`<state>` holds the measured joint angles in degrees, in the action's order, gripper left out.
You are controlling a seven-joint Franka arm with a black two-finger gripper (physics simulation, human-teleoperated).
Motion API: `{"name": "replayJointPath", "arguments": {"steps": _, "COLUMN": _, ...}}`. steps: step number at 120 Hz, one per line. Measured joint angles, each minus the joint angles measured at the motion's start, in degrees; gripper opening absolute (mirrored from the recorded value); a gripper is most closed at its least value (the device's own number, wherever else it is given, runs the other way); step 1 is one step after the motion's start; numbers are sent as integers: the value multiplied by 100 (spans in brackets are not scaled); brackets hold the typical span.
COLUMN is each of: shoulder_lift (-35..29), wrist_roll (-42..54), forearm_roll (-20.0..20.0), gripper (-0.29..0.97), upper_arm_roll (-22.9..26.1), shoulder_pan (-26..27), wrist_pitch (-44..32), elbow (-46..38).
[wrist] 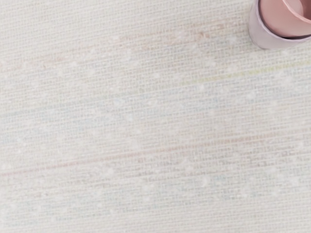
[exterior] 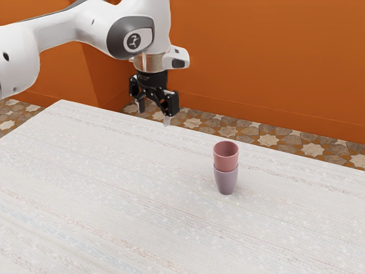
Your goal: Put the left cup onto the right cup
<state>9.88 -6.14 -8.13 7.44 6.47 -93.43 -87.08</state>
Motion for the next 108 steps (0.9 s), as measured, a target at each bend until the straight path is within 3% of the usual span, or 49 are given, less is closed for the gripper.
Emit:
{"name": "replayJointPath", "arguments": {"steps": 52, "shoulder_lift": -512, "wrist_roll": 64, "forearm_roll": 128, "gripper": 68, "upper_arm_roll": -301, "shoulder_pan": -154, "wrist_pitch": 7, "elbow": -487}}
{"name": "replayJointPath", "arguments": {"steps": 108, "shoulder_lift": -637, "wrist_roll": 113, "forearm_roll": 136, "gripper": 68, "upper_arm_roll": -507, "shoulder_pan": -62, "wrist_pitch": 137, "elbow": -499}}
